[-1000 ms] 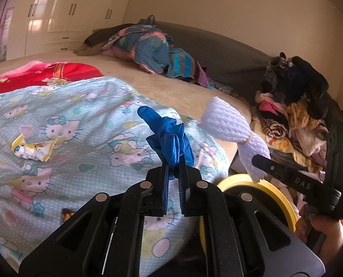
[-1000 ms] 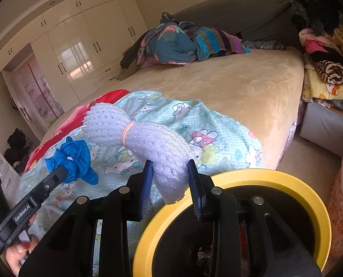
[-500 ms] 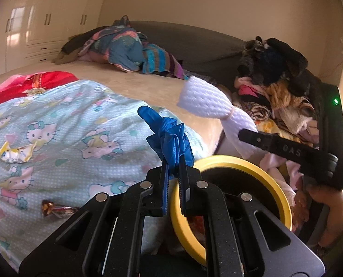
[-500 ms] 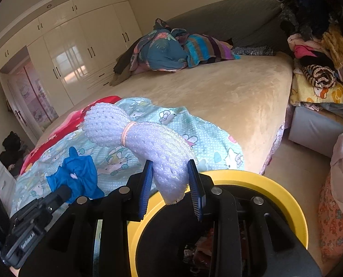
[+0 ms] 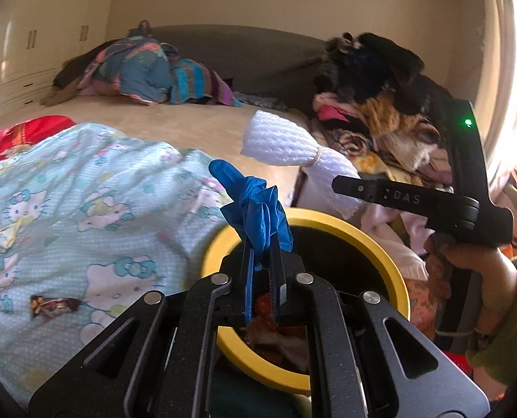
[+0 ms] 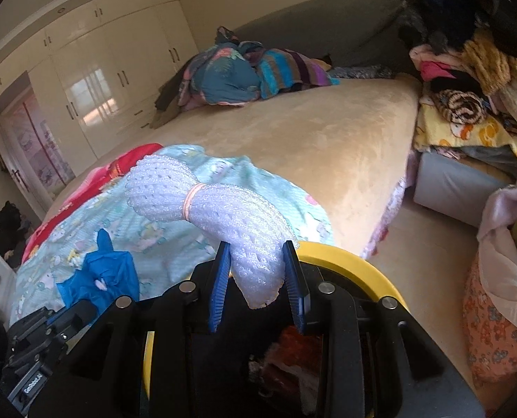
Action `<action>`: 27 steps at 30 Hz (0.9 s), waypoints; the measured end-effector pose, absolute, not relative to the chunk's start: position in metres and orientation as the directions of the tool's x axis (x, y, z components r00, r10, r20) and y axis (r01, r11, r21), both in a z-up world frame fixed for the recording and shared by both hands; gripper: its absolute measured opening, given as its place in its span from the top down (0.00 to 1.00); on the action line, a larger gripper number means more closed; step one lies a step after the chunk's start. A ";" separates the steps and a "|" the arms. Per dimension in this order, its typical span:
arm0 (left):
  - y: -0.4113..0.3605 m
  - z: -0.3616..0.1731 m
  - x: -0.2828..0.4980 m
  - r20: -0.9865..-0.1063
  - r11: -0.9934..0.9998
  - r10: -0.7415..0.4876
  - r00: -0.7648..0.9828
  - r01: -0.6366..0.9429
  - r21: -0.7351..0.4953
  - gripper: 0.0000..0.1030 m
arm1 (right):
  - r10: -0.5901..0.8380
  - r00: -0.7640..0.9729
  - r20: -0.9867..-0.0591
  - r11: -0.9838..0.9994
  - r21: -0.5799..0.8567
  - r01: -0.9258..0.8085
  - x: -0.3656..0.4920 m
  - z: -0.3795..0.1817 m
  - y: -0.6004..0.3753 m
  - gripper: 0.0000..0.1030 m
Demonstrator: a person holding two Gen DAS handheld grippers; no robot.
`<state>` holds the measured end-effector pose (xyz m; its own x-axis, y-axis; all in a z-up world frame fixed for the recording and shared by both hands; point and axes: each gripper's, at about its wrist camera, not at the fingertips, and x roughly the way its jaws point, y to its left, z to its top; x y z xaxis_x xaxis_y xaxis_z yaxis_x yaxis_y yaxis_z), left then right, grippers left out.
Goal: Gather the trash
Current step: 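Open the left tool over the bin while the right tool releases the foam net, then move both open tools back to the yellow-white wrapper and brown candy wrapper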
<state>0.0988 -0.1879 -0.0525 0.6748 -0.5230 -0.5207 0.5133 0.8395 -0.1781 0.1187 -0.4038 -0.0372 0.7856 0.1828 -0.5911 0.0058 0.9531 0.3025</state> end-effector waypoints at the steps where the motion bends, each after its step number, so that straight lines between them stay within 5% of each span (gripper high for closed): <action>1: -0.191 -0.054 0.098 -0.525 0.835 -0.527 0.668 0.520 -0.177 0.96 | 0.177 0.783 -0.596 0.953 0.301 0.014 0.117 -0.040 -0.407 0.72; 15: -0.237 -0.084 0.078 -0.612 0.777 -0.541 0.578 0.622 -0.100 0.95 | 0.164 0.727 -0.666 0.940 0.330 0.090 0.100 -0.074 -0.439 0.67; 18: -0.232 -0.084 0.085 -0.618 0.789 -0.537 0.575 0.602 -0.125 0.72 | 0.184 0.720 -0.668 0.931 0.354 0.090 0.102 -0.077 -0.442 0.58; 20: -0.221 -0.083 0.092 -0.612 0.807 -0.535 0.582 0.566 -0.168 0.39 | 0.194 0.717 -0.669 0.928 0.361 0.086 0.102 -0.077 -0.442 0.44; 23: -0.205 -0.078 0.100 -0.594 0.837 -0.523 0.611 0.500 -0.222 0.14 | 0.185 0.725 -0.664 0.930 0.358 0.090 0.100 -0.076 -0.438 0.36; 27: -0.173 -0.065 0.111 -0.558 0.876 -0.481 0.677 0.397 -0.274 0.11 | 0.184 0.744 -0.642 0.942 0.331 0.052 0.098 -0.070 -0.420 0.31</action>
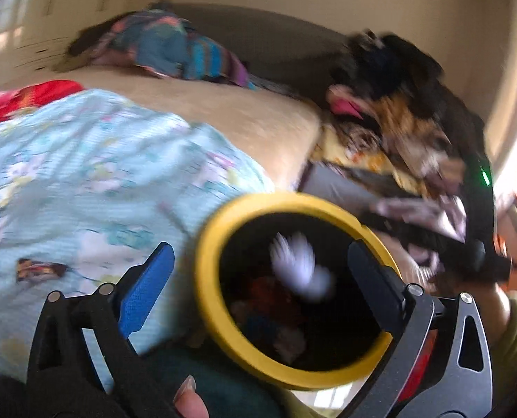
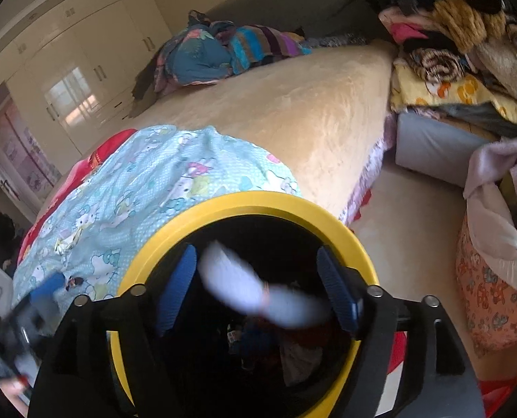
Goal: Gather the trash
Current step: 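Move both open tools back to the yellow-white wrapper and brown candy wrapper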
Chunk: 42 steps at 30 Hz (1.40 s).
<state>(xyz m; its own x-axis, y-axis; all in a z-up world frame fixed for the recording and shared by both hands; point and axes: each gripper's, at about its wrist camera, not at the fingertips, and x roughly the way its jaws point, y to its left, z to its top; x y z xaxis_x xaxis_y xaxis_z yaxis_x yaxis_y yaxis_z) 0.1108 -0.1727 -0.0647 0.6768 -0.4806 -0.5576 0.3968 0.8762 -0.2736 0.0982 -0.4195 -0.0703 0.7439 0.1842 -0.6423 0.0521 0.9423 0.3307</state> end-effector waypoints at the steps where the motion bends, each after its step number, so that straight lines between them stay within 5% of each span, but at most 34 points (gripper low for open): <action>1: -0.162 -0.061 0.113 -0.547 0.889 -0.457 0.701 0.362 -0.279 0.11 | 0.194 0.747 -0.636 0.944 0.329 0.035 0.098 -0.069 -0.414 0.30; 20: -0.071 -0.019 0.125 -0.460 0.964 -0.178 0.870 0.061 -0.257 0.11 | 0.427 0.711 -0.558 0.904 0.242 -0.353 0.108 -0.034 -0.274 0.30; 34: 0.020 -0.023 0.165 -0.530 0.915 0.004 0.848 -0.217 -0.341 0.11 | 0.528 0.577 -0.623 0.813 0.175 -0.555 0.140 -0.048 -0.186 0.31; 42: 0.075 -0.052 0.185 -0.615 0.822 0.036 0.788 -0.373 -0.430 0.11 | 0.542 0.463 -0.702 0.725 0.111 -0.680 0.162 -0.075 -0.129 0.41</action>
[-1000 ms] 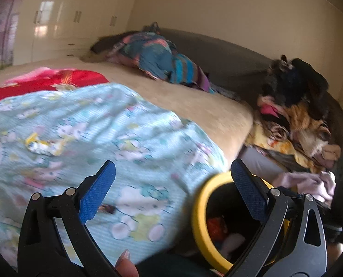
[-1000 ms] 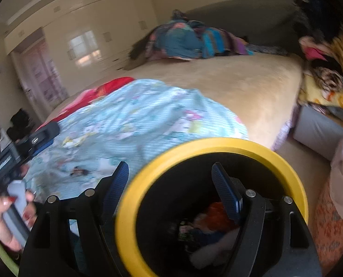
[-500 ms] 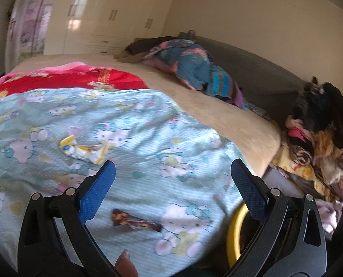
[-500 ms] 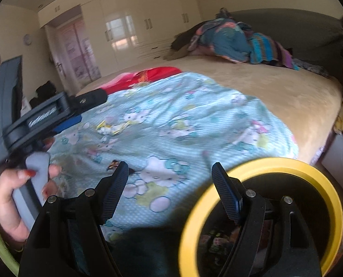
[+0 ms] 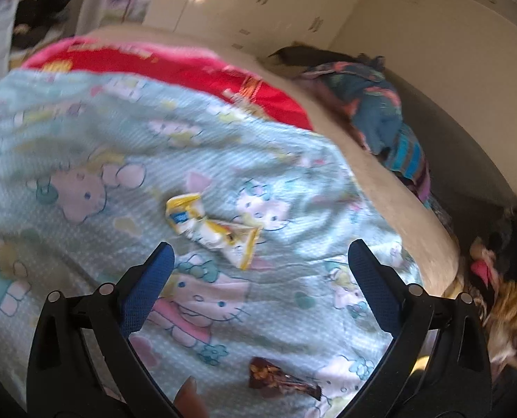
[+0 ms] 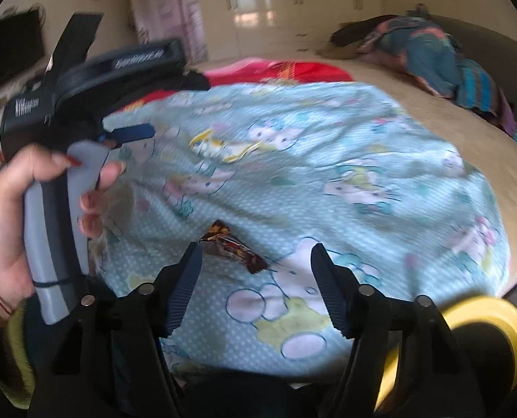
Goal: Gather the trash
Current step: 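Move both open tools back to the yellow-white wrapper and brown candy wrapper, then grasp the yellow-white wrapper with the left tool while the right grasps the brown candy wrapper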
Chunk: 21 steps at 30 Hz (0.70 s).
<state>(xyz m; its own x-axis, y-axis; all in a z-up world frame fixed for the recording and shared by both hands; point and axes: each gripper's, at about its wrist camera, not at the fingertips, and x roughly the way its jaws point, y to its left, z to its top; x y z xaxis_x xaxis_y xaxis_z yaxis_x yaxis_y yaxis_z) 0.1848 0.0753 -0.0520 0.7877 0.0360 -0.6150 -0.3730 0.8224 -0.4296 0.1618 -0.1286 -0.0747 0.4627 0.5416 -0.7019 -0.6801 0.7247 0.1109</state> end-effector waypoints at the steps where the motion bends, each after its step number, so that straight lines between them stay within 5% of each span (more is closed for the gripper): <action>1: 0.080 -0.057 0.188 -0.628 0.811 0.034 0.777 -0.389 -0.437 0.11 | 0.539 0.448 -0.714 0.715 0.107 -0.691 0.165 -0.079 -0.123 0.42; 9: 0.102 -0.091 0.205 -0.685 0.712 -0.036 0.727 -0.463 -0.529 0.12 | 0.506 0.341 -0.792 0.688 0.132 -0.714 0.192 -0.117 -0.092 0.55; 16: 0.119 -0.124 0.219 -0.693 0.582 -0.131 0.709 -0.511 -0.633 0.34 | 0.518 0.320 -0.794 0.696 0.173 -0.697 0.194 -0.120 -0.095 0.76; 21: 0.129 -0.135 0.226 -0.686 0.545 -0.137 0.715 -0.524 -0.655 0.53 | 0.525 0.342 -0.779 0.715 0.185 -0.674 0.187 -0.116 -0.103 0.81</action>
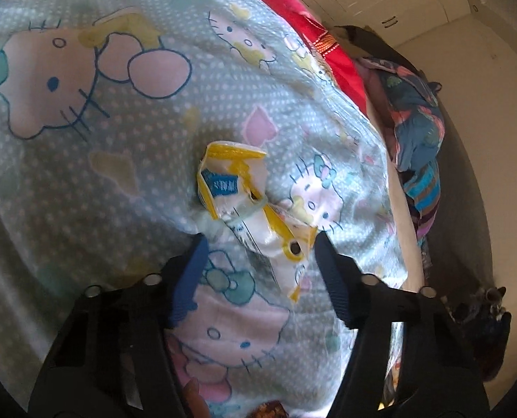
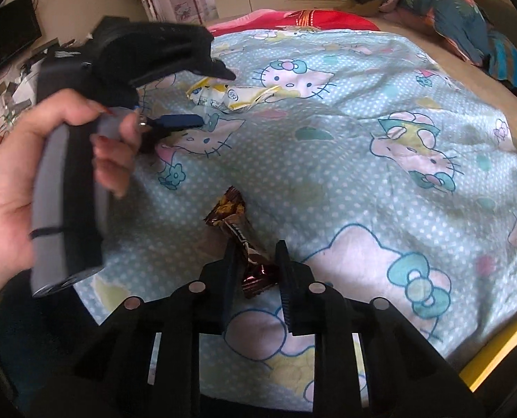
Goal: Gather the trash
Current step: 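Grasp the yellow-white wrapper with the left tool while the right grasps the brown candy wrapper, then lift and carry the yellow-white wrapper and brown candy wrapper over the bin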
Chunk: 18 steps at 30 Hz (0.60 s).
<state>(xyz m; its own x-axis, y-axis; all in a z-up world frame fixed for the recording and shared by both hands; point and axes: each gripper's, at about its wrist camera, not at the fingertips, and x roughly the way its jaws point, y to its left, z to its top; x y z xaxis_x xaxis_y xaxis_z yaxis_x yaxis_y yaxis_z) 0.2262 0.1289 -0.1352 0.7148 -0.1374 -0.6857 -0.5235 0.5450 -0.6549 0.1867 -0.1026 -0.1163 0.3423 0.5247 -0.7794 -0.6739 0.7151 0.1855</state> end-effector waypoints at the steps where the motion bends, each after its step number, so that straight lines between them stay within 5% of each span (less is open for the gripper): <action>1: 0.130 -0.136 0.227 -0.686 0.548 -0.134 0.715 -0.523 -0.653 0.60 | 0.530 0.347 -0.773 0.720 0.194 -0.667 0.185 -0.114 -0.105 0.82; 6: 0.128 -0.131 0.228 -0.677 0.577 -0.133 0.724 -0.499 -0.646 0.76 | 0.552 0.377 -0.743 0.741 0.231 -0.630 0.180 -0.106 -0.118 0.82; 8: 0.127 -0.128 0.226 -0.658 0.581 -0.146 0.739 -0.474 -0.661 0.98 | 0.562 0.393 -0.728 0.753 0.252 -0.608 0.178 -0.102 -0.124 0.82; 18: 0.110 -0.098 0.217 -0.574 0.649 -0.190 0.797 -0.337 -0.682 0.99 | 0.591 0.462 -0.662 0.779 0.319 -0.539 0.168 -0.081 -0.157 0.82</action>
<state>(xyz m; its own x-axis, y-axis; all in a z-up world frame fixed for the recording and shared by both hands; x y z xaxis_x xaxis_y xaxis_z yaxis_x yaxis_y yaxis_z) 0.2171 0.1097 -0.0979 0.7967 -0.1898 -0.5738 -0.3369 0.6488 -0.6824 0.1682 -0.1571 -0.0814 0.4615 0.5906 -0.6620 -0.5395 0.7792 0.3190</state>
